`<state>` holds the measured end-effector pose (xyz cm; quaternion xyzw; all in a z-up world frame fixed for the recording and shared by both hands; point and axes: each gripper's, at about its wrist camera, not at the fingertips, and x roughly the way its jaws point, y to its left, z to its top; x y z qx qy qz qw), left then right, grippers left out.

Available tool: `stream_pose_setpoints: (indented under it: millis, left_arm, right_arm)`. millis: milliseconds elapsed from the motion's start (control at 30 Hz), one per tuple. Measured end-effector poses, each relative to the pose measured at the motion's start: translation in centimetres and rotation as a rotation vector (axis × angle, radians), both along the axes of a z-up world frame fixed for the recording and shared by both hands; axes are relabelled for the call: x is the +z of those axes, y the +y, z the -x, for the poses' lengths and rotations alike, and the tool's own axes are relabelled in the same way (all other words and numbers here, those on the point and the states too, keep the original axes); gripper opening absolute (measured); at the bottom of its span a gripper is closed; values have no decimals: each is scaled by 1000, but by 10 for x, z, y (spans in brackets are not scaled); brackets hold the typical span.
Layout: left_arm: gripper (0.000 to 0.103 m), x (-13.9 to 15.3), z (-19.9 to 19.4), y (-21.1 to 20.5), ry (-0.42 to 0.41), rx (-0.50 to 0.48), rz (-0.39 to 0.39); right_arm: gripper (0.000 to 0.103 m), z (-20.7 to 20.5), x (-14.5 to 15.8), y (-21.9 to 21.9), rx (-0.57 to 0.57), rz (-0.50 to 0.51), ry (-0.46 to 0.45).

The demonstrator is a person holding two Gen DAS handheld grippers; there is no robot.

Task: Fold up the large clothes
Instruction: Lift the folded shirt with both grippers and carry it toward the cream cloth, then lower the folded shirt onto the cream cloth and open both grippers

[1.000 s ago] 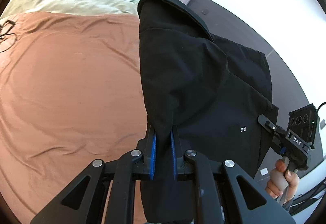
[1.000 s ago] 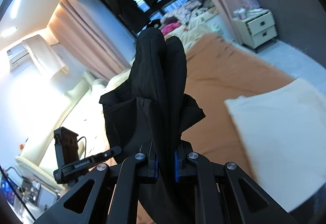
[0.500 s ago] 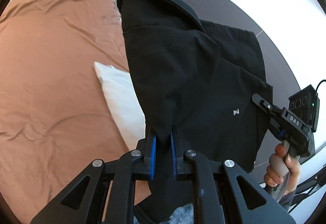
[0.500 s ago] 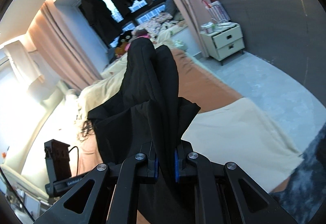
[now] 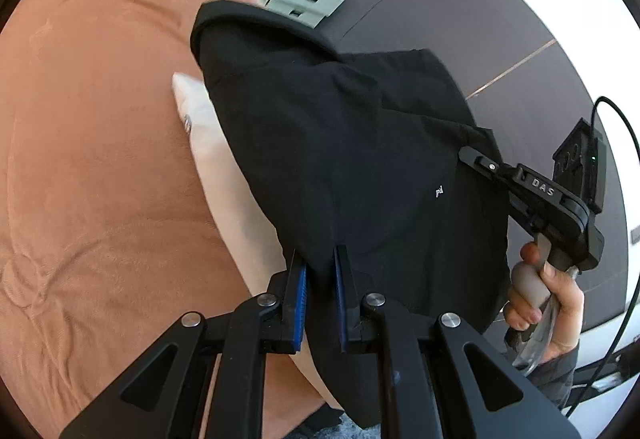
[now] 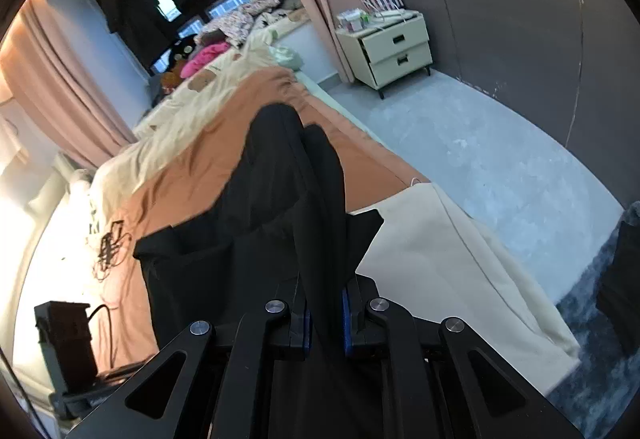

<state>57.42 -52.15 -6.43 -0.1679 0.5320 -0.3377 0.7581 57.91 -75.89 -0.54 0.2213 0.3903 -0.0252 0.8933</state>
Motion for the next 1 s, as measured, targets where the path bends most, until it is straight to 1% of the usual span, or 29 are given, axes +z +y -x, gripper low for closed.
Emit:
stream_pose_setpoints:
  millis: [33,100,133,200,267,300,333,367,400,433,467,500,533,567,600,667,767,800,900,933,967,1000]
  left_arm:
    - [14,-9,-7,0,21,4,-7]
    - [15,-26,-17,-4,56,10,-30]
    - [16,-34,-22,-6,73,12,-38]
    - [19,-43,-35,-5,91,8,-42]
    - [23,-43,-37,-8,97,-6,-29]
    - [26,-41,-38,-9,93,-13,-28]
    - [26,-36,-41,-3,89,-17,-36]
    - [27,-31,-40,-3,81,-23,-45]
    - [30,-31,-41,1,77,-26,-47]
    - [32,-29,-38,0,70,-31,-48]
    - [39,-28,-39,-2,67,-35,-46]
    - [47,-28,-37,-7,65,-39,-42]
    - [52,-28,-35,-7,64,-42,-38]
    - [63,-30,-36,-3,61,-43,-40]
    - [70,-30,-34,-1,52,-43,-43]
    - [71,-33,-29,1,30,-42,-65]
    - [71,-35,-28,0,38,-45,-70]
    - [71,-35,-30,-2,32,-43,-73]
    - [71,-28,-14,-6,-6,-40,-84]
    - [71,-26,-14,-6,-20,-41,-90]
    - [68,-25,-15,-8,-34,-52,-94]
    - [60,-28,-17,-9,-41,-64,-99]
  right_arm:
    - [15,-7,-9,-3,-11,2,19]
    - [34,-22,-29,-9,-53,2,75]
    - [39,-21,-39,-11,-73,1,106]
    - [52,-16,-55,-14,-91,17,159]
    - [56,-1,-58,-20,-105,17,156]
    - [61,13,-56,-24,-110,0,143]
    - [64,27,-54,-27,-116,-11,130]
    - [71,39,-52,-30,-125,-9,117]
    - [75,56,-48,-31,-138,3,102]
    - [76,70,-46,-33,-152,6,89]
    - [78,86,-45,-35,-164,-5,73]
    - [79,103,-46,-37,-182,-29,56]
    - [80,115,-51,-39,-199,-52,47]
    - [81,127,-55,-40,-213,-75,43]
    - [81,142,-62,-39,-228,-104,43]
    - [81,160,-76,-36,-231,-173,30]
    - [81,177,-98,-32,-251,-262,11]
    - [81,178,-104,-31,-256,-277,15]
    - [81,176,-130,-29,-254,-384,-4]
    - [81,174,-137,-29,-260,-403,-5]
    - [80,170,-142,-29,-267,-412,-1]
    - [71,166,-149,-29,-287,-415,13]
